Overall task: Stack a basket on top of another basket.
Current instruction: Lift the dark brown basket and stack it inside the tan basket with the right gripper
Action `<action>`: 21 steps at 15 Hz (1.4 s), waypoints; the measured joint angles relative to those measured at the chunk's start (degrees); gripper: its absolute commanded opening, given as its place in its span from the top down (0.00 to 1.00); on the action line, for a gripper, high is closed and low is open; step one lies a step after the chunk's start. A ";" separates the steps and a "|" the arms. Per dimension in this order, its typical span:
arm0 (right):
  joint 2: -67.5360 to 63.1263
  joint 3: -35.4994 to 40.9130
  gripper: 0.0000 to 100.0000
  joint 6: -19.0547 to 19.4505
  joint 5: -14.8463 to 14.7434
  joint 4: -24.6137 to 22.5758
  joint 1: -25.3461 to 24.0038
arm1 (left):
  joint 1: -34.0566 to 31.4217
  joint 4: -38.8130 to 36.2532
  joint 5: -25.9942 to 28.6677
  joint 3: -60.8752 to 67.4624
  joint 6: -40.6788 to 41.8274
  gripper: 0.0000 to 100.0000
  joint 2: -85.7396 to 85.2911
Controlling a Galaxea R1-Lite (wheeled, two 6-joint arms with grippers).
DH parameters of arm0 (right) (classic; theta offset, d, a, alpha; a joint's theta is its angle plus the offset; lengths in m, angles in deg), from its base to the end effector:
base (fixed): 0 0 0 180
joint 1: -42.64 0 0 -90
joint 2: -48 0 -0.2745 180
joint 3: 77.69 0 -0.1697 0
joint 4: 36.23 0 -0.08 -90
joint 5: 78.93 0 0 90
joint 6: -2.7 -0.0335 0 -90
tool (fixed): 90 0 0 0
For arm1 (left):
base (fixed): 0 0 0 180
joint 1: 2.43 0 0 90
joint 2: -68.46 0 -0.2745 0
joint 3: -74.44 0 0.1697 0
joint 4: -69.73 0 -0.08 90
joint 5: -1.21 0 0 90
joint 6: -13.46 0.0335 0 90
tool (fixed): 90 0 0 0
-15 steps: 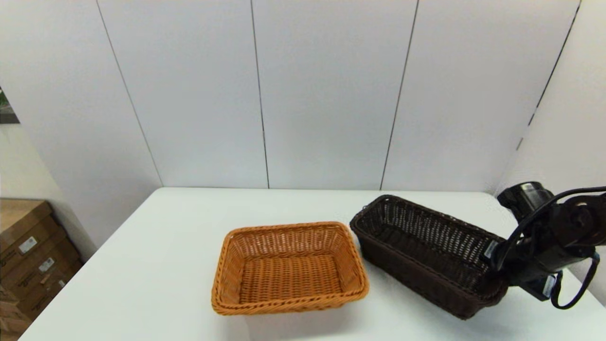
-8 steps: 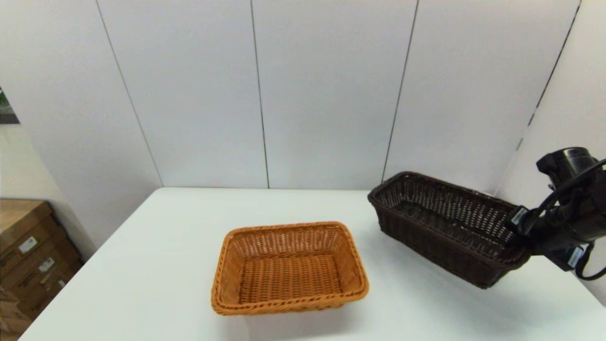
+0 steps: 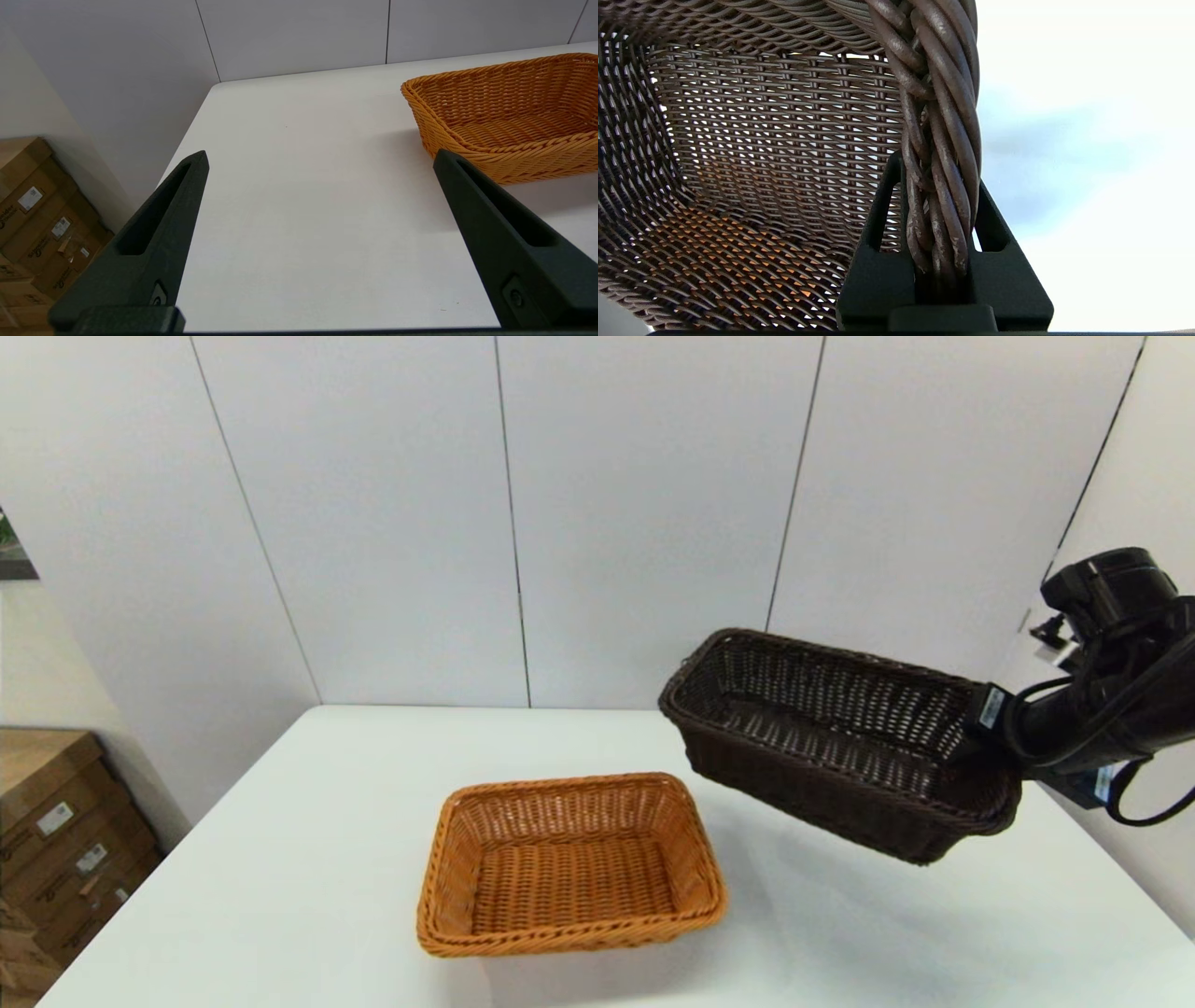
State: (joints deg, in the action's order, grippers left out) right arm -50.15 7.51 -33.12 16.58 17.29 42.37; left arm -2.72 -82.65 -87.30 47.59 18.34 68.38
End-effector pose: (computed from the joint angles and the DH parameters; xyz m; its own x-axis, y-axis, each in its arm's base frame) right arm 0.2703 0.0045 0.1669 0.5436 0.0986 -0.8336 0.4437 0.8092 0.3851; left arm -0.0097 -0.0009 0.0751 0.9997 -0.0209 -0.0120 0.0219 0.9962 0.0848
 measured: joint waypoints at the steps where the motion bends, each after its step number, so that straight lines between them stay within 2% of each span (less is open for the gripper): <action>1: 0.13 -0.18 1.00 1.55 0.02 0.04 -2.12 | 0.00 0.00 0.00 0.00 0.02 0.00 0.00; 4: 0.35 -0.43 1.00 6.03 2.29 0.22 -8.22 | 0.00 0.00 0.02 0.00 0.02 0.00 0.00; 7: -0.20 -2.89 1.00 7.19 4.38 1.02 -11.80 | 0.02 0.00 0.00 0.00 0.00 0.00 0.00; 12: -4.19 -12.92 1.00 8.37 7.41 8.39 -14.91 | 0.00 0.00 -0.01 0.00 0.00 0.00 0.00; 16: -9.48 -22.30 1.00 9.48 7.77 13.54 -18.08 | 0.00 0.02 -0.01 0.00 0.00 0.00 0.00; 21: -15.58 -28.18 1.00 9.97 7.30 15.12 -22.82 | 0.02 0.00 0.00 0.00 0.00 0.00 0.00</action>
State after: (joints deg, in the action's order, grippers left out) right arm -65.72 -20.68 -23.15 23.89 32.41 19.55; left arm -2.69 -82.65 -87.30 47.59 18.34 68.38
